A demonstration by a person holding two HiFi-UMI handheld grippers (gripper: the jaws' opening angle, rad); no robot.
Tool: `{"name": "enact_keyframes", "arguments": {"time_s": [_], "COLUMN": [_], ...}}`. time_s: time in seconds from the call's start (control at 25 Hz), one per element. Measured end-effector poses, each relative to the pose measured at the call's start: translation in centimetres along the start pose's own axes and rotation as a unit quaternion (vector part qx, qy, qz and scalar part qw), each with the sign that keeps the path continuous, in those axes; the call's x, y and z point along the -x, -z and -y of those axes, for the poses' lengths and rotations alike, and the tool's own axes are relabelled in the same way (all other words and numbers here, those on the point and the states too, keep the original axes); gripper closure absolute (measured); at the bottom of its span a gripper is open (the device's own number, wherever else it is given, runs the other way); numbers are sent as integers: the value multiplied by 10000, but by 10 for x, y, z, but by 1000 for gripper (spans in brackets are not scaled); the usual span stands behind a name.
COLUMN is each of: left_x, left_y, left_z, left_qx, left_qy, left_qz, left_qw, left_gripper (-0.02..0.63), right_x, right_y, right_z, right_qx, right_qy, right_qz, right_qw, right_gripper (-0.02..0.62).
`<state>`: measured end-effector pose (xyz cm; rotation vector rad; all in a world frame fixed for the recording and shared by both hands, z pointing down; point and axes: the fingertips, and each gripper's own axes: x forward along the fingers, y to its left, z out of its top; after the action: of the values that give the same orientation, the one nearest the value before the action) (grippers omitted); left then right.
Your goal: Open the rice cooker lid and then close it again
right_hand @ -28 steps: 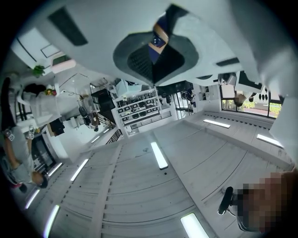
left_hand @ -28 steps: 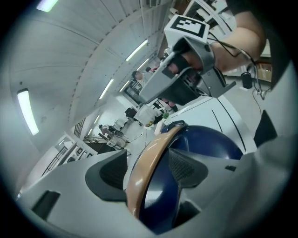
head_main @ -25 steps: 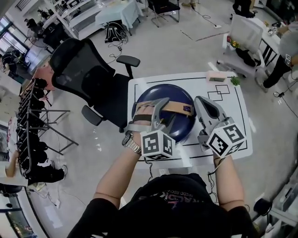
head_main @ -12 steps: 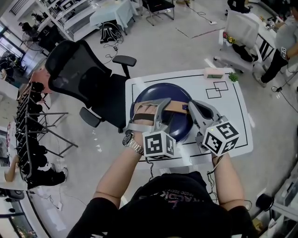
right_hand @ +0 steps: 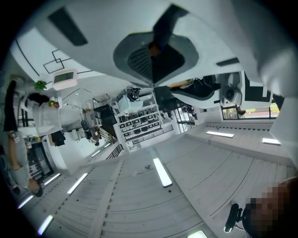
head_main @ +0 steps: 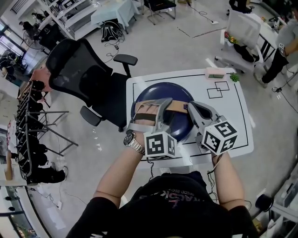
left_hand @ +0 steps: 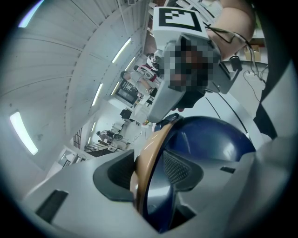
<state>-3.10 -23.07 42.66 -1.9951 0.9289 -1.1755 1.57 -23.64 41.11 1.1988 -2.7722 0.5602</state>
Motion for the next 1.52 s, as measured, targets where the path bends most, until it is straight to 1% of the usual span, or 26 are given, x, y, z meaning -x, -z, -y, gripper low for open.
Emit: {"name": "enact_keyframes", "arguments": {"time_s": [0.24,0.48,1.04,1.2,1.32,1.4,1.52], "left_x": [0,-3,2,5,9,12,19], "left_y": [1,0,2,2,2,3,6], "left_z": [0,1,-2,-8,-18,-25,-35], "left_qx": [-30,-19,234,413,620,788,1050], "left_qy": [12,20,134,115,85,50,5], "left_qz": [-11,-8,32,92,179,248,364], "left_qw": [10000,10000,9996,9990,9979,9966,9938], "left_gripper": [419,419,416,416,416,416,417], "right_x": [-2,-1,-1,-1,-1,0,5], "right_y": [2,3,1,-8,-20,-31,-51], "right_z": [1,4,-1,-6,-12,-17,-25], "right_qx": [-131,-149,-103,-32,155,272,265], "right_qy": [-3,25,125,80,26,-29,-148], "right_qz": [1,40,-30,73,173,329,674], "right_qw": [9999,9999,9999,9999,9997,9991,9973], "right_gripper": [594,594,594,594,594,594,594]}}
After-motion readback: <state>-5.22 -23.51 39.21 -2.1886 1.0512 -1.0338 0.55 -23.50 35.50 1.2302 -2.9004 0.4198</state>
